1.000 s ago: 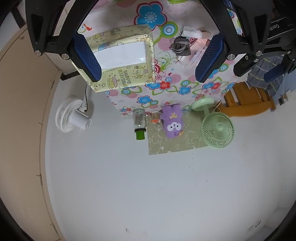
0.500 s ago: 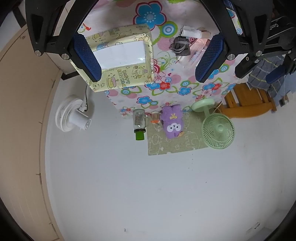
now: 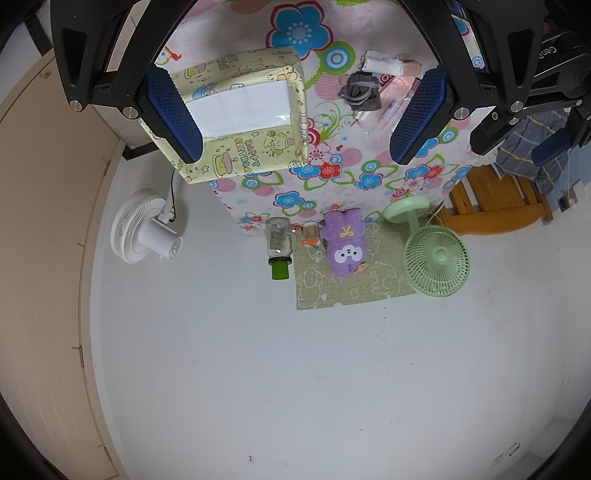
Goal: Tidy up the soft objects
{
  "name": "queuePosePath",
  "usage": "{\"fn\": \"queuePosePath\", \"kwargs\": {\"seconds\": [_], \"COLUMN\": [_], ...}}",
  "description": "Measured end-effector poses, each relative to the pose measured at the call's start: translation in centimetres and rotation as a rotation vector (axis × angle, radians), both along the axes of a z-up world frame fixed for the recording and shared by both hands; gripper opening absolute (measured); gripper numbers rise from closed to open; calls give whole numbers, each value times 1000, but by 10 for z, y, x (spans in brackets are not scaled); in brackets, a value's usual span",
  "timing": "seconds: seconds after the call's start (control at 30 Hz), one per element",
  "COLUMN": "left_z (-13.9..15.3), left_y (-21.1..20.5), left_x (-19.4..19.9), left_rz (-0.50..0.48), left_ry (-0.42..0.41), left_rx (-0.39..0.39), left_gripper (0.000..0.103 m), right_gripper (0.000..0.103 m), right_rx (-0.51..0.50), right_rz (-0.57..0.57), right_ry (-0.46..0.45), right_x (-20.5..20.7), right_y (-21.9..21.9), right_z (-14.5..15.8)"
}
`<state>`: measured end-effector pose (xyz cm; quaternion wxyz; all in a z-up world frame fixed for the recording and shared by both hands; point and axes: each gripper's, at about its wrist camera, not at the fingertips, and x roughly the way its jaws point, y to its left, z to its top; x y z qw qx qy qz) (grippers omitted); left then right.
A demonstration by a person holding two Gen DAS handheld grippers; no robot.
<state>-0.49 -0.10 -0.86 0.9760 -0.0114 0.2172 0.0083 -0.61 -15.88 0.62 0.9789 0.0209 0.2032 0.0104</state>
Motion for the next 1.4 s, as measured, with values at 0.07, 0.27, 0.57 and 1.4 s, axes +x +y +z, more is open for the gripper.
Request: {"fn": "queuePosePath", "kwargs": {"seconds": [0.07, 0.27, 0.57, 1.4], "left_z": [2, 2, 4, 7], "left_y": [5, 6, 8, 3], "left_x": [2, 2, 1, 0], "left_rz": [-1, 0, -5, -5], "left_ry": [2, 1, -3, -10], "left_rx": [-4, -5, -16, -2], "left_gripper": [103, 103, 103, 103], "right_gripper": [102, 102, 102, 103], "right_rx": [0, 1, 4, 2], "right_rz": [0, 0, -4, -19], "right_ry": [-1, -1, -7, -14], "right_x": [0, 0, -2, -5], "right_y": [0, 0, -2, -6], "right_z": [0, 0, 1, 3]}}
